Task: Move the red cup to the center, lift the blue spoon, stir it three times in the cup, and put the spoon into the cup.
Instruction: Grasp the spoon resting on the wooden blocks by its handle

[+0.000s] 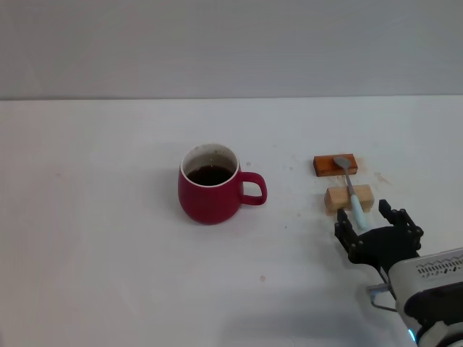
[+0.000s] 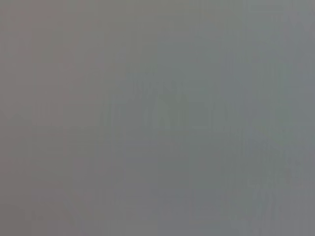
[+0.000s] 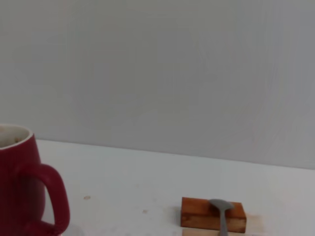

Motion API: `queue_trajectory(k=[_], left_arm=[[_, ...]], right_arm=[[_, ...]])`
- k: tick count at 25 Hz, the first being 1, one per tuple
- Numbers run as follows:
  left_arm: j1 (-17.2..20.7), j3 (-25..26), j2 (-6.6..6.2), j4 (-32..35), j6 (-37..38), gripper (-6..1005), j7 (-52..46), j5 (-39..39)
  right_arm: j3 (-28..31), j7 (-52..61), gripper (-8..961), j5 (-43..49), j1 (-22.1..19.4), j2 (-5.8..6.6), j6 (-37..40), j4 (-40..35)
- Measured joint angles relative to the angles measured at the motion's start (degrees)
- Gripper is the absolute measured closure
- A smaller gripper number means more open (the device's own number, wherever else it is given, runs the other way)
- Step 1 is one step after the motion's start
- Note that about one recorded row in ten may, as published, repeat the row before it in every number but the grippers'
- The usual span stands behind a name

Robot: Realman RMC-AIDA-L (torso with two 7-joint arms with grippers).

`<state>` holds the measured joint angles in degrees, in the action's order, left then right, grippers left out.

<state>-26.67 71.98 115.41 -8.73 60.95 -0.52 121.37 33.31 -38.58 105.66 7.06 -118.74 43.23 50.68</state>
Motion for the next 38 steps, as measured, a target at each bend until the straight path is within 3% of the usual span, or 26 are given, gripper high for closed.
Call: queue_trajectory(k=[22,29,38], left_arm=[[0.6,0.1,0.17,0.1,1.5,136,0.0,0.0],[0.8,0.1,0.16,0.0,1.6,136,0.0,0.0],[1.0,0.1,0.11,0.2,1.6,136,0.0,0.0]], right_arm=[[-0.1,1.4,358,-0.1,2.3,-0.37,-1.3,-2.4],[-0.1,1.4,505,-0.1,2.5,-0.45,-1.3,-2.6],[0.0,1.6,542,-0.3,2.7,-0.44,-1.1,-2.7]])
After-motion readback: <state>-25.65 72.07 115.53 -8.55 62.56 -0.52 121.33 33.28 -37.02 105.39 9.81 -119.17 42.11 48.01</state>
